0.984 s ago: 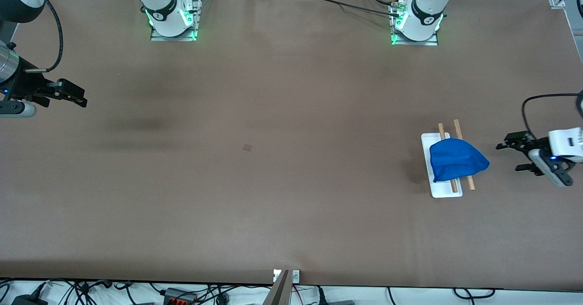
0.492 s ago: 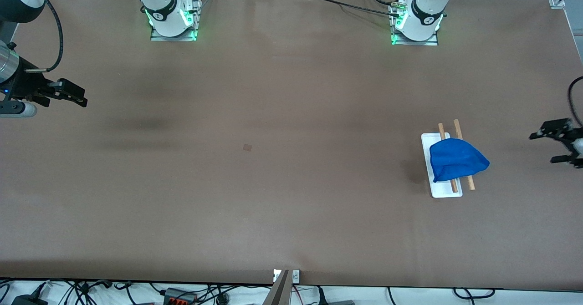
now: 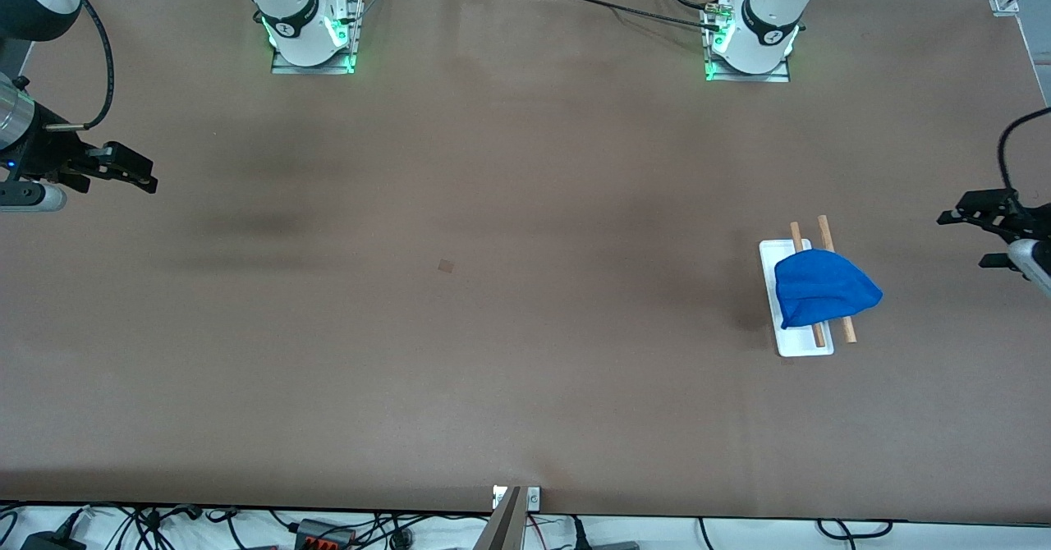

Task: Pass towel and hang on rack

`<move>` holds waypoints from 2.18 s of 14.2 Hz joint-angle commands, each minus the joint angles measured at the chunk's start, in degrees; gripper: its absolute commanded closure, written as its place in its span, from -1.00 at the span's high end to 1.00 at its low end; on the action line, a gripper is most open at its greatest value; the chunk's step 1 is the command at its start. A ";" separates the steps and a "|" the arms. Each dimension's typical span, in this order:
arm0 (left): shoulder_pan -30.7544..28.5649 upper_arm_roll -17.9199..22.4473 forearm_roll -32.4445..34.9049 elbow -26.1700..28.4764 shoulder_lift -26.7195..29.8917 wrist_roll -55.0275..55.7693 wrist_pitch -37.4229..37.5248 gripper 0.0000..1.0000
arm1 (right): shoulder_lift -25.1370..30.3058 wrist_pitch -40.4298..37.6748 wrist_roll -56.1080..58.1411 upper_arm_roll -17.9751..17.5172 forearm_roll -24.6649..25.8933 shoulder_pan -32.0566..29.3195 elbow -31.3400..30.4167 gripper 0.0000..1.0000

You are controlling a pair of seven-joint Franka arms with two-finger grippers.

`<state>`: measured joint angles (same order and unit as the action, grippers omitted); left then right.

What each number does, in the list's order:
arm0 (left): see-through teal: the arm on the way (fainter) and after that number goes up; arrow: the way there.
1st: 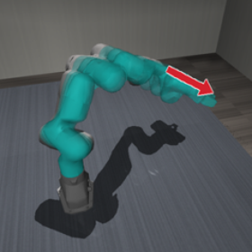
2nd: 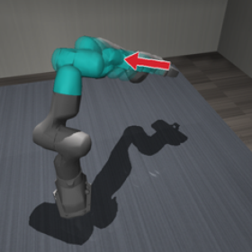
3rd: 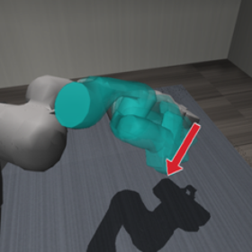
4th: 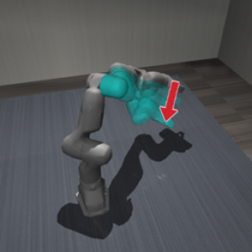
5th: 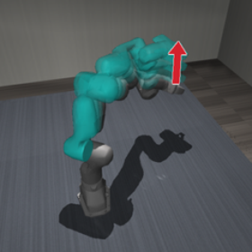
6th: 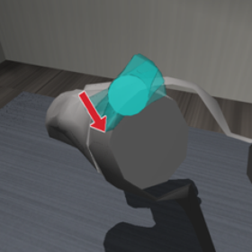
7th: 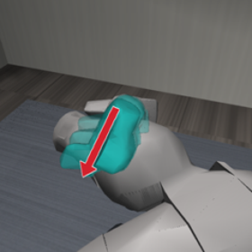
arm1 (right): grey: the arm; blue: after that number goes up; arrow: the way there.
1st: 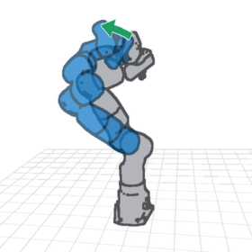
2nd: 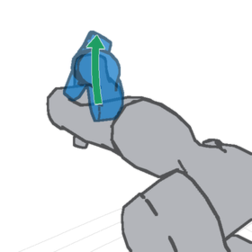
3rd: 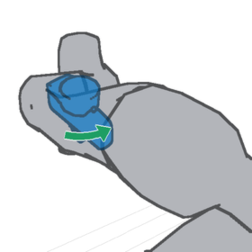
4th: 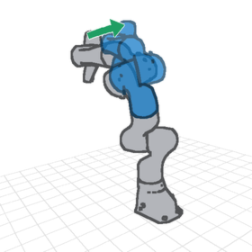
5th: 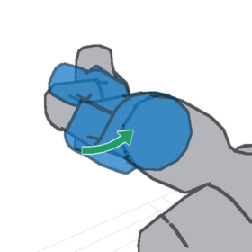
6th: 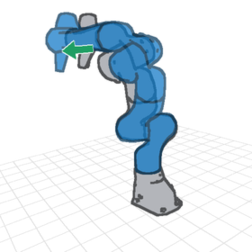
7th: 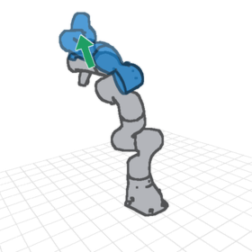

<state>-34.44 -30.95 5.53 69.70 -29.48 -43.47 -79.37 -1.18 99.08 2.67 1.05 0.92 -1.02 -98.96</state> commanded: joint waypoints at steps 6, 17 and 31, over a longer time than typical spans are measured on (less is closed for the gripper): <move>6.66 0.45 1.41 -5.01 0.83 12.61 7.74 1.00 | 0.39 0.14 0.15 -1.05 0.58 -0.91 0.08 1.00; 30.30 27.49 -6.03 5.88 13.92 34.49 2.22 1.00 | 0.48 0.32 0.15 -1.05 0.75 -0.91 0.96 1.00; 31.89 30.07 -7.64 20.64 23.50 46.11 -12.55 1.00 | 0.48 0.06 0.15 -1.05 0.41 -0.91 0.96 1.00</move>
<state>-3.04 -1.32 -3.29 86.51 -8.80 1.57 -89.51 -1.18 99.56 2.67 0.94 0.93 -1.04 -98.27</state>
